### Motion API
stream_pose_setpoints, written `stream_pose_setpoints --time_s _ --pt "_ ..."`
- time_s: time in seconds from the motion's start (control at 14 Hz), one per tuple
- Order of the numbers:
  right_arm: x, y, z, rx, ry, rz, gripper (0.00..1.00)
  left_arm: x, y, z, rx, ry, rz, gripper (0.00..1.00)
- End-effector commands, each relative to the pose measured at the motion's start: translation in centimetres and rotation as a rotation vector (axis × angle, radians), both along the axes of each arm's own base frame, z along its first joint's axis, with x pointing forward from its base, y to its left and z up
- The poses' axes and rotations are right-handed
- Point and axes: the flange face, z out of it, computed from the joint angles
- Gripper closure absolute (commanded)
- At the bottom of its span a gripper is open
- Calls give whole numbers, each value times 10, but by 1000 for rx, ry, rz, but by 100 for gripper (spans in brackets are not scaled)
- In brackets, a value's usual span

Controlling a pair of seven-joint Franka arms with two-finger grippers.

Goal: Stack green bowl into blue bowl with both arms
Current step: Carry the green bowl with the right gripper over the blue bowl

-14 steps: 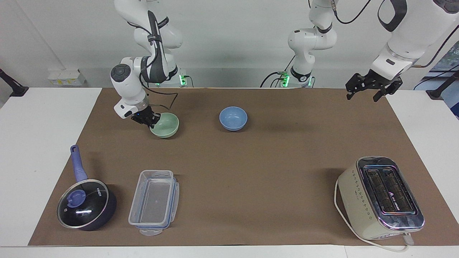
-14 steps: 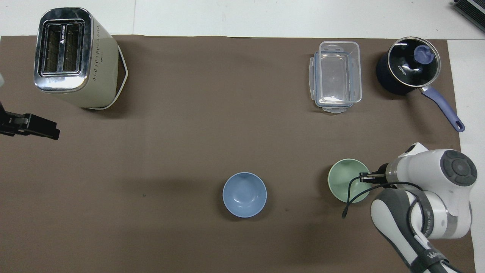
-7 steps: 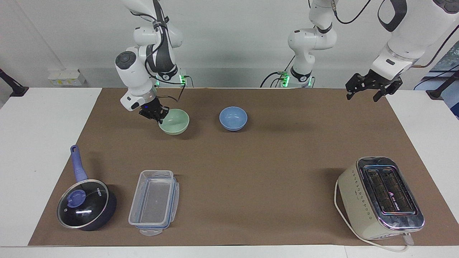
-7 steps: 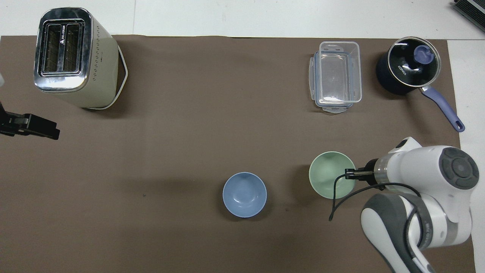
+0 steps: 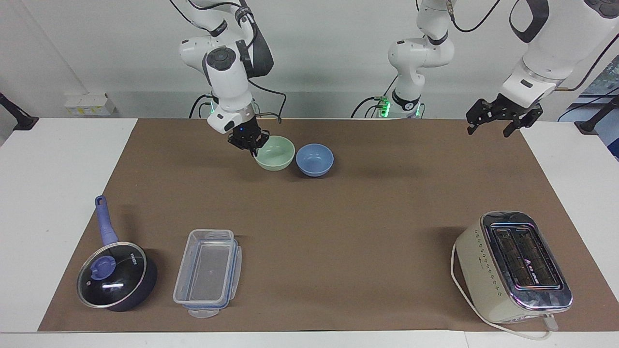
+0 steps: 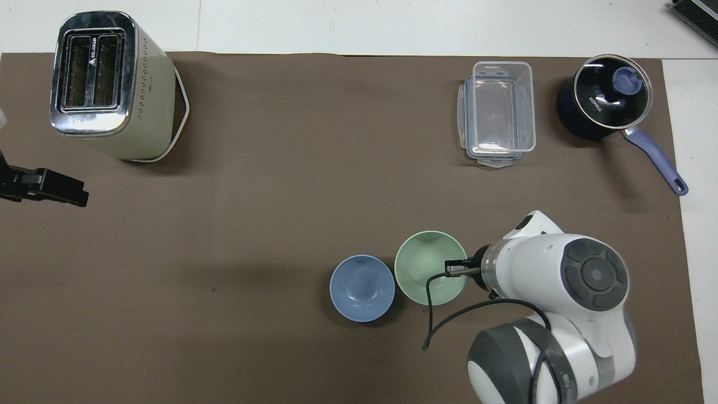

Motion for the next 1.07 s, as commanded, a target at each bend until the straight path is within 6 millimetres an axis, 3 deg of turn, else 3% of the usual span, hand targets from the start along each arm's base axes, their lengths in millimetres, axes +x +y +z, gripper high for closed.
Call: stream_pose_setpoints --time_s 0.0,0.29,0.5,1.0 --pt "1 40 1 30 18 -28 100 -1 3 3 21 10 3 0" --pt "-16 89 -17 30 62 -47 100 -1 3 3 21 10 3 0" --pt "-11 95 -33 38 53 -69 100 -1 3 3 21 10 3 0" --pt "-15 107 -48 36 61 -87 100 -1 3 3 21 10 3 0"
